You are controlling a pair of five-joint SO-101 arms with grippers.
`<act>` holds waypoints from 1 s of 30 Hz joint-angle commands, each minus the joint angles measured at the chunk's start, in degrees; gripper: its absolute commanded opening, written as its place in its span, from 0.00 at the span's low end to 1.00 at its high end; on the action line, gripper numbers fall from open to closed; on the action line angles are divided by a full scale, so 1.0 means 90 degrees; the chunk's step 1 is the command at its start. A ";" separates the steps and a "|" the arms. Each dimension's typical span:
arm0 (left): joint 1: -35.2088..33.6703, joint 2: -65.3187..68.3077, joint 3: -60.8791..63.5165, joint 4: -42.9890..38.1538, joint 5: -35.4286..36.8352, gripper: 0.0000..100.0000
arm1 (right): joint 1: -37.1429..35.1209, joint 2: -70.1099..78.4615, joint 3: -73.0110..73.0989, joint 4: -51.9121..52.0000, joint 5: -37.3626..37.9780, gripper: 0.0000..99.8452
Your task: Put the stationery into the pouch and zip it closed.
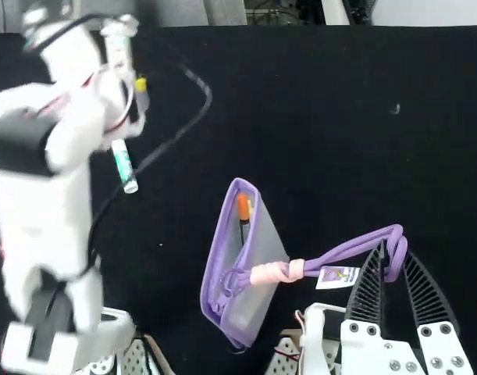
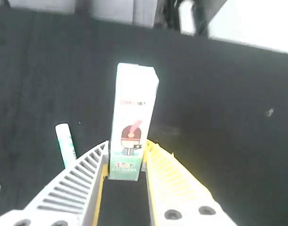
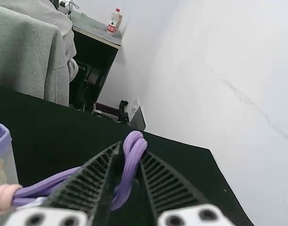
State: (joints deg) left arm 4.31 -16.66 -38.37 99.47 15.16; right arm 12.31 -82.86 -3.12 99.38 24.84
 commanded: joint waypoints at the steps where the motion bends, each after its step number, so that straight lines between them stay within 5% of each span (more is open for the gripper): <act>1: 0.0015 -0.1377 0.1011 -0.0615 0.0068 0.03 | 0.0059 0.0024 -0.0093 0.0205 -0.0117 0.01; 17: 0.1529 -0.6701 0.7302 -0.4757 0.0059 0.03 | 0.0059 0.0024 -0.0093 0.0205 -0.0127 0.01; 30: 0.3463 -0.9241 0.9636 -0.6232 0.0078 0.03 | 0.0059 0.0024 -0.0093 0.0205 -0.0127 0.01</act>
State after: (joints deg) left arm 31.47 -97.01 45.49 47.96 15.43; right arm 12.31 -82.86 -3.12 99.38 24.13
